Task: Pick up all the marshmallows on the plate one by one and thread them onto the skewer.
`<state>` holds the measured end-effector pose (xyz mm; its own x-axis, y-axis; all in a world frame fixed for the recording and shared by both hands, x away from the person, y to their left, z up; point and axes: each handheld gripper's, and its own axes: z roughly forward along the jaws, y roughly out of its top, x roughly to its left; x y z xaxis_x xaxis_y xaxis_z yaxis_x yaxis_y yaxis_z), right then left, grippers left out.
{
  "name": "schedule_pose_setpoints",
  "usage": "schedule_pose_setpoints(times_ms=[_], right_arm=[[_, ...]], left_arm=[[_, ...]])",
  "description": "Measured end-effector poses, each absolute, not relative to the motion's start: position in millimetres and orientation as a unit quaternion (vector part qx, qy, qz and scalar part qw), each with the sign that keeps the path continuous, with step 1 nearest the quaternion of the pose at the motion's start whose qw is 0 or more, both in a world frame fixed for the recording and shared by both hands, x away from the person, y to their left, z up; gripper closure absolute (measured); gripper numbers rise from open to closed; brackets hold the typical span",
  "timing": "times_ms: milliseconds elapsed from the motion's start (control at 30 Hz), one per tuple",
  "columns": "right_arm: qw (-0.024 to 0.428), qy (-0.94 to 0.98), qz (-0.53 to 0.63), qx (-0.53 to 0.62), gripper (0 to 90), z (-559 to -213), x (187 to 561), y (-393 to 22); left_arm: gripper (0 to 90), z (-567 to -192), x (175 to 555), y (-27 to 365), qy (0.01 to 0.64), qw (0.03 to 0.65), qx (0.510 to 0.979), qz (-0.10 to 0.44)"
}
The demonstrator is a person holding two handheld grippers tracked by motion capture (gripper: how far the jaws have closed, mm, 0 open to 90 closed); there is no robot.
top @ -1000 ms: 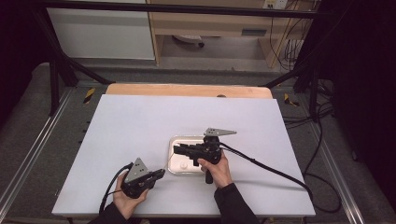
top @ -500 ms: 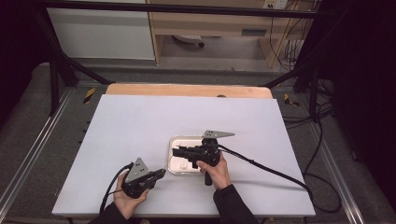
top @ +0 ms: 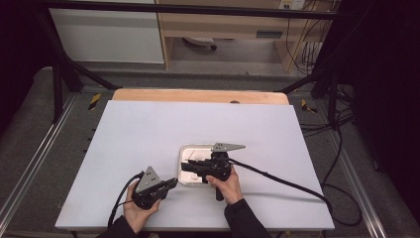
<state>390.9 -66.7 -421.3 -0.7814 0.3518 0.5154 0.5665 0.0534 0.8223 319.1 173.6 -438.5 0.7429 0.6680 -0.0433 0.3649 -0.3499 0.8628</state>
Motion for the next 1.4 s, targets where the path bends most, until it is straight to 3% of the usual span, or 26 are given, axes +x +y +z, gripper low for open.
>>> schedule_pose_setpoints(times_ms=[900, 1067, 1133, 1233, 1400], right_arm=[[0.107, -0.743, -0.583, -0.311, 74.7, -432.1, 387.3, -61.2], [0.070, -0.748, -0.580, -0.314, 40.7, -427.7, 386.1, -64.1], [0.053, -0.749, -0.582, -0.311, 31.5, -423.6, 385.4, -66.0], [0.014, -0.761, -0.568, -0.313, 20.1, -416.7, 385.9, -70.7], [-0.028, -0.788, -0.529, -0.314, 13.5, -411.4, 389.8, -77.4]], left_arm=[[88.7, -436.9, 322.5, 164.0, 0.323, 0.475, 0.802, 0.162], [88.7, -437.9, 324.0, 169.6, 0.336, 0.479, 0.796, 0.157], [88.6, -438.0, 324.5, 172.2, 0.338, 0.480, 0.794, 0.157], [88.6, -438.4, 324.3, 174.0, 0.339, 0.479, 0.795, 0.153], [88.5, -438.2, 323.6, 177.4, 0.338, 0.477, 0.797, 0.147]])
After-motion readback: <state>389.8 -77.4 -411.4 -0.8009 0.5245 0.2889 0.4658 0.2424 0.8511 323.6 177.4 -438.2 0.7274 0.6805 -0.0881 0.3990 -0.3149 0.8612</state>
